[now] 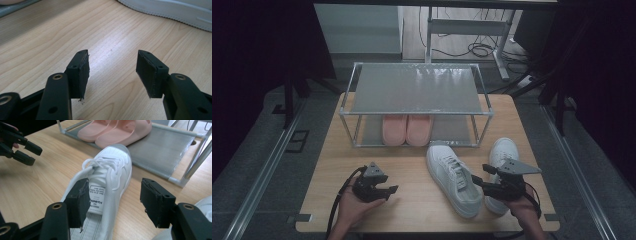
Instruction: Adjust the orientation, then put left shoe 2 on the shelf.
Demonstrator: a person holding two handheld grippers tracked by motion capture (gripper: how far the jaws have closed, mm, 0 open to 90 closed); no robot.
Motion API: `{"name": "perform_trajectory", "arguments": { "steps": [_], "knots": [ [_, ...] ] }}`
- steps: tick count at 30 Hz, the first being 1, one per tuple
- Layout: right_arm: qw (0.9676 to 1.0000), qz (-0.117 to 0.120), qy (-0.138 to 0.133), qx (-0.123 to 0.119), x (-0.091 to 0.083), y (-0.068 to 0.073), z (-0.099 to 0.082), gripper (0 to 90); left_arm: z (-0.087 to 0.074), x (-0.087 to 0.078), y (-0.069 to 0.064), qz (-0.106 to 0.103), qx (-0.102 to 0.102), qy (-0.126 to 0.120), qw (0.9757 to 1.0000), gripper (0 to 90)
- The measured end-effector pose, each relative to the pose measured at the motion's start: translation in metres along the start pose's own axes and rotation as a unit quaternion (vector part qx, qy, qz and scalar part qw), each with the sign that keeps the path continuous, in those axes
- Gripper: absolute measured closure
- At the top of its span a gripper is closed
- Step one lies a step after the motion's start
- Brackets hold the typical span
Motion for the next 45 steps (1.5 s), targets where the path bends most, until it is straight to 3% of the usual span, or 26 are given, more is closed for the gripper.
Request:
{"name": "perform_trajectory", "arguments": {
  "steps": [7,10,14,22,33,42,45],
  "knots": [
    [0.9991,0.002,0.042,0.002,0.000,0.007,-0.001,41.7,-0.004,-0.001,0.003,-0.002,-0.007,0.004,1.0000,43.5],
    [0.9970,0.000,0.076,-0.015,0.004,0.013,-0.009,41.4,-0.004,-0.003,0.004,-0.004,-0.009,0.001,0.9999,43.5],
    [0.9948,-0.009,0.099,-0.020,0.001,0.014,-0.012,41.4,-0.003,-0.006,0.004,-0.005,-0.012,-0.006,0.9999,43.5],
    [0.9856,-0.016,0.164,-0.038,0.001,0.018,-0.021,41.2,-0.002,-0.007,0.001,-0.009,-0.012,-0.009,0.9998,43.3],
    [0.9804,-0.025,0.190,-0.046,0.016,0.019,-0.013,42.0,-0.002,-0.005,0.000,-0.010,-0.009,-0.006,0.9999,43.1],
    [0.9737,-0.034,0.219,-0.051,0.046,0.011,0.001,44.4,-0.002,-0.007,0.001,-0.009,-0.012,-0.010,0.9998,43.0],
    [0.9701,-0.041,0.234,-0.052,0.055,0.008,0.001,46.3,-0.002,-0.007,0.001,-0.010,-0.012,-0.010,0.9998,43.0]
  ]
}}
Point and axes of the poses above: each handheld gripper's, and its own axes: x roughly forward along the jaws, z roughly out of its top, y roughly to its left, the point moved 7 cm from there along x, roughly forward along the jaws, and after that the axes turned 8 degrees about -z, right-handed, at the moved point
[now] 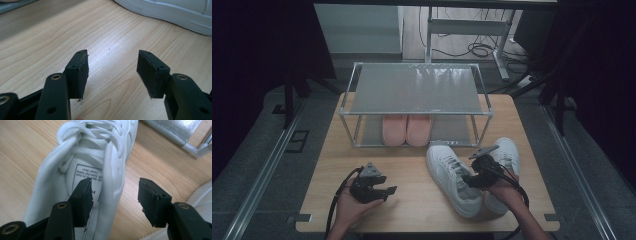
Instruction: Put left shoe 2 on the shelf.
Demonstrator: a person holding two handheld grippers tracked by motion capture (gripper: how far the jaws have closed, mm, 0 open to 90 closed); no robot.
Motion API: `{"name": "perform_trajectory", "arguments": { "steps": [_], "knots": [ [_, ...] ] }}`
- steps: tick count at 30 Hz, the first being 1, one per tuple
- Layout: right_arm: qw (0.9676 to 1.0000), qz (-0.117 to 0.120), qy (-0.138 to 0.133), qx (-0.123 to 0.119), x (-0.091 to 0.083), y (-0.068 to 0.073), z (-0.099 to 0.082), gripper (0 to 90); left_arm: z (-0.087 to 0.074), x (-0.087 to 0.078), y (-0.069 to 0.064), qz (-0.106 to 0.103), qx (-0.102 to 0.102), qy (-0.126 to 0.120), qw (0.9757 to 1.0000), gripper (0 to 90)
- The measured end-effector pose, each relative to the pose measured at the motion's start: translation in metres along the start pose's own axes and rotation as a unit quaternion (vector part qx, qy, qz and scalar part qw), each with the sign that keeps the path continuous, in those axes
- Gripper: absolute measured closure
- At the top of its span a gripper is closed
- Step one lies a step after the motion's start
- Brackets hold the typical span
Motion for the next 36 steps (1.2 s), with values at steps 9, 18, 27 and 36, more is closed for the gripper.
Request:
{"name": "perform_trajectory", "arguments": {
  "steps": [9,18,27,36],
  "knots": [
    [0.9994,0.015,0.031,0.009,0.017,0.001,0.005,70.5,0.000,0.003,-0.003,-0.001,0.003,0.005,1.0000,42.9],
    [0.9983,0.029,0.016,0.048,0.016,0.000,0.005,79.3,0.000,0.000,-0.002,0.005,0.002,0.000,1.0000,42.9],
    [0.9968,0.033,-0.019,0.070,0.008,0.003,0.011,80.5,-0.001,-0.002,0.000,0.007,-0.001,-0.003,1.0000,43.0],
    [0.9944,0.030,-0.056,0.085,-0.004,0.003,0.015,82.1,-0.001,-0.001,0.000,0.008,0.001,-0.002,1.0000,43.0]
  ]
}}
Point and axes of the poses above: each handheld gripper's, and its own axes: x roughly forward along the jaws, z roughly out of its top, y roughly to its left, the point moved 7 cm from there along x, roughly forward along the jaws, and after that the axes turned 8 degrees about -z, right-handed, at the moved point
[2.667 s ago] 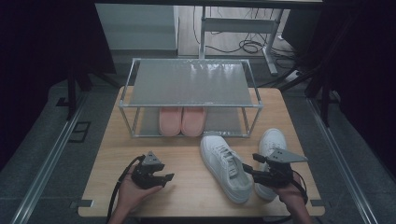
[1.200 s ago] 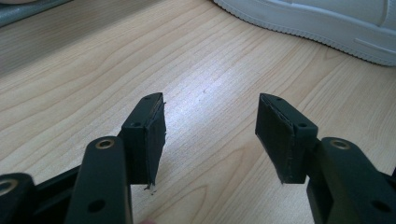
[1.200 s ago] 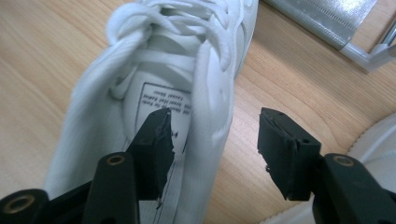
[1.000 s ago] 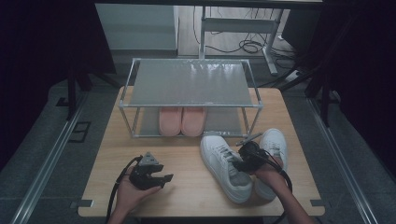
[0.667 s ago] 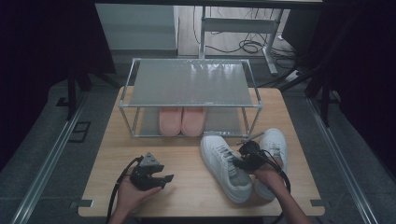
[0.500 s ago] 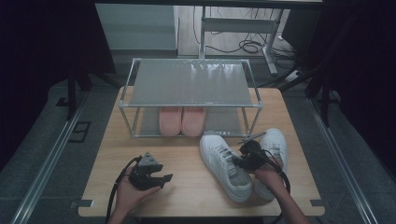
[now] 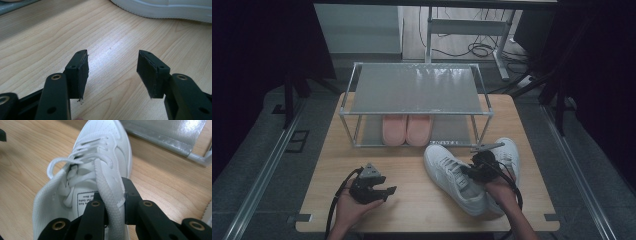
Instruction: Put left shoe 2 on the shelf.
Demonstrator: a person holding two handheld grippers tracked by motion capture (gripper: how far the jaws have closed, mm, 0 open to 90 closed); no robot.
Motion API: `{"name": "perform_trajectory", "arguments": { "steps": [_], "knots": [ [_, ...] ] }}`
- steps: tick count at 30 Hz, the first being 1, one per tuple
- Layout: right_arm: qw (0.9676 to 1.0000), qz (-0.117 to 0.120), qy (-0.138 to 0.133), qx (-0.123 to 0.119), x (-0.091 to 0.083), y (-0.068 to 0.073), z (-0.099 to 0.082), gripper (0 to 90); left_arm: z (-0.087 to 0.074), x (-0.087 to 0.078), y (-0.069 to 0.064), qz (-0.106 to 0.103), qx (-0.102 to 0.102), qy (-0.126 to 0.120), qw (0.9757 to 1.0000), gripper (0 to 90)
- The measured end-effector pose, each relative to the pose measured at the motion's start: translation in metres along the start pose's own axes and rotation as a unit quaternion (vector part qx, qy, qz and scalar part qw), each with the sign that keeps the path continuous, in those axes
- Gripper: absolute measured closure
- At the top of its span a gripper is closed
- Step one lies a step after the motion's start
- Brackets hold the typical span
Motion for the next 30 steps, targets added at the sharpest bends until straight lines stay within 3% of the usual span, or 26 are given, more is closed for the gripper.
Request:
{"name": "perform_trajectory", "arguments": {
  "steps": [8,15,23,30],
  "knots": [
    [0.9997,0.018,-0.014,-0.011,-0.008,0.009,0.002,82.5,-0.001,0.001,0.001,-0.001,-0.001,0.000,1.0000,43.1],
    [0.9983,0.032,-0.049,-0.007,-0.023,0.014,0.014,82.8,-0.001,0.002,0.000,-0.001,-0.002,0.001,1.0000,43.0],
    [0.9949,0.046,-0.090,-0.001,-0.040,0.015,0.027,82.9,-0.002,0.002,0.002,0.001,-0.008,-0.002,1.0000,43.1],
    [0.9924,0.053,-0.110,-0.014,-0.049,0.017,0.031,82.9,-0.003,0.004,0.002,0.000,-0.009,0.000,1.0000,43.1]
  ]
}}
Point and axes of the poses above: each handheld gripper's, and its own axes: x roughly forward along the jaws, z roughly out of its top, y roughly to its left, the point moved 7 cm from there along x, roughly forward along the jaws, and after that the axes turned 8 degrees about -z, right-handed, at the moved point
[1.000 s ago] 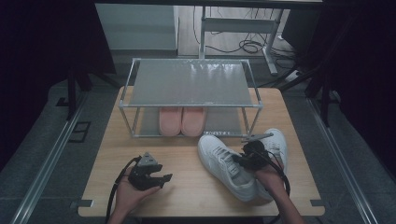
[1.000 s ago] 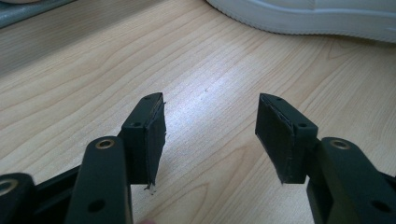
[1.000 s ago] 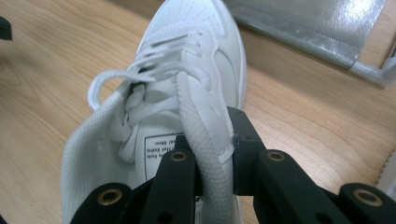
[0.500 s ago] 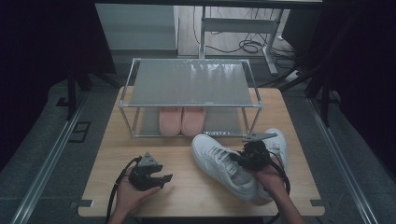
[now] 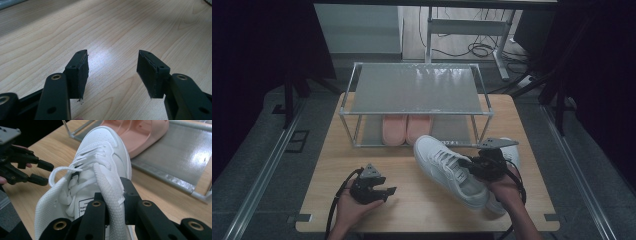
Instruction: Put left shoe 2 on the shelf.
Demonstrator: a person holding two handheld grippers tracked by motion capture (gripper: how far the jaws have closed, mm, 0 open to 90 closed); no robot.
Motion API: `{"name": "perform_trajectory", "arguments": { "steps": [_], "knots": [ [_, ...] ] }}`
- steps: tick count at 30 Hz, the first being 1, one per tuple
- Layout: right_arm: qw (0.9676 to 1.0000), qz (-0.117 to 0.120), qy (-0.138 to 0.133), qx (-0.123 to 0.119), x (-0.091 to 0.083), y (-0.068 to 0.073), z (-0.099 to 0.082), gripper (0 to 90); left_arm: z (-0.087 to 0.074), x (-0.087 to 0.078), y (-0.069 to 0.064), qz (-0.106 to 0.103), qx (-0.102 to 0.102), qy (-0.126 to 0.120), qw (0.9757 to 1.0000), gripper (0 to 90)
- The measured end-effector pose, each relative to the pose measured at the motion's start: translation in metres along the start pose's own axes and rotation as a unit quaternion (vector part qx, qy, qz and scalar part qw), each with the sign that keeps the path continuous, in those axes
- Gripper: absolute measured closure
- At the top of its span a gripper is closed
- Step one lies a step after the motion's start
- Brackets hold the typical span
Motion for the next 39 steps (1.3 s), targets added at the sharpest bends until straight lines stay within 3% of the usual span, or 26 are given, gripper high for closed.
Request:
{"name": "perform_trajectory", "arguments": {
  "steps": [14,21,39],
  "knots": [
    [0.9988,0.018,-0.046,0.001,-0.017,0.007,0.021,83.0,-0.001,0.003,-0.002,-0.002,0.001,0.005,1.0000,43.0],
    [0.9980,0.020,-0.059,-0.013,-0.021,0.013,0.036,83.0,-0.001,0.003,-0.001,-0.002,0.003,0.005,1.0000,43.0],
    [0.9945,0.039,-0.096,-0.017,-0.028,0.020,0.075,83.0,-0.001,0.002,-0.002,-0.004,0.003,0.002,1.0000,43.1]
  ]
}}
Point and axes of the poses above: each handheld gripper's, and its own axes: x roughly forward along the jaws, z roughly out of its top, y roughly to its left, the point moved 7 cm from there along x, roughly forward along the jaws, and after that the axes turned 8 degrees about -z, right-handed, at the moved point
